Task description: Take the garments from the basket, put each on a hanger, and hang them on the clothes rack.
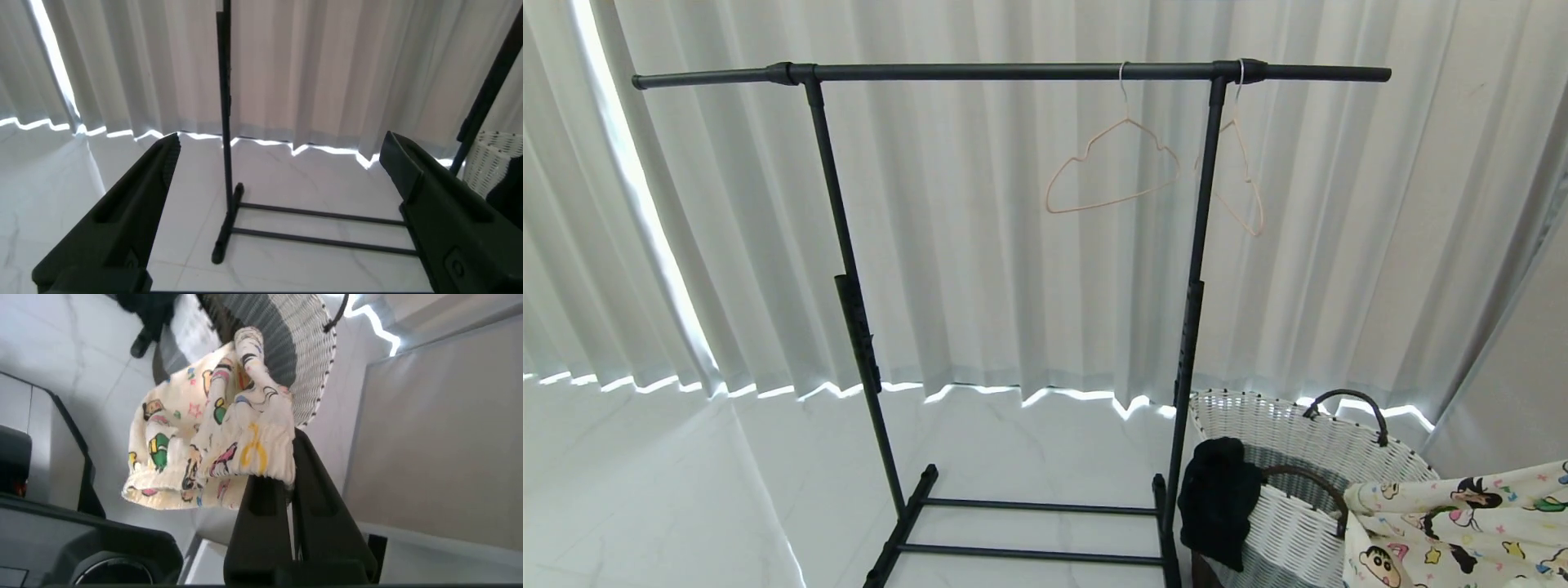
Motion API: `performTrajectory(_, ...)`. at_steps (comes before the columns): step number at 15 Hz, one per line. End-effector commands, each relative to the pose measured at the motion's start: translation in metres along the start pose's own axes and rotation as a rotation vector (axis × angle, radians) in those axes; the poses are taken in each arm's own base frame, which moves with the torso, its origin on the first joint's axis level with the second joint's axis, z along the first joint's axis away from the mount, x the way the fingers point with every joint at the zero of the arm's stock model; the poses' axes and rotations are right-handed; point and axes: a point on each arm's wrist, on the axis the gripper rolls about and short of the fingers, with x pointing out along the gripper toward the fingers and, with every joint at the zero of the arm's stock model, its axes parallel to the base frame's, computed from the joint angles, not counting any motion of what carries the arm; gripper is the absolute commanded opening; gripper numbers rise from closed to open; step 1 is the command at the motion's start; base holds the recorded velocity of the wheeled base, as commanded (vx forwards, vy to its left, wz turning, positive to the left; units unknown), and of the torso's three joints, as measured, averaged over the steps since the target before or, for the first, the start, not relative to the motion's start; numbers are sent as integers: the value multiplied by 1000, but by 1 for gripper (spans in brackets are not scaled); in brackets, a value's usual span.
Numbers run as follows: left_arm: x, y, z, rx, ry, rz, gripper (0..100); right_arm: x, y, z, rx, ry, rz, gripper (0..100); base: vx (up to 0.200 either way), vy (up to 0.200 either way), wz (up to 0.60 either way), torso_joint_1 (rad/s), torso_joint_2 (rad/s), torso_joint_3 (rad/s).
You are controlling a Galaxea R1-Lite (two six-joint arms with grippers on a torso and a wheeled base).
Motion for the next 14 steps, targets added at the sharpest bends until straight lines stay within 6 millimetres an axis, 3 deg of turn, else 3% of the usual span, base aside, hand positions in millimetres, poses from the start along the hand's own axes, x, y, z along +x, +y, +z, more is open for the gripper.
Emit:
performTrajectory(1,0,0,0,0,0,1,100,2,2,2,-21,-3,23,0,-200,0,0,7,2,-2)
performTrajectory(8,0,0,0,-3,1,2,100,1,8,25,-79,-88,107,0,0,0,0,0,0,0)
performTrajectory(11,0,-1,0,93,-2,-56,100,-4,12,56,13,-158,188,0,0,0,0,0,0,0)
performTrajectory(14,0,-2,1,77,-14,-75,100,-1,18,89,16,-203,303,0,0,0,0,0,0,0)
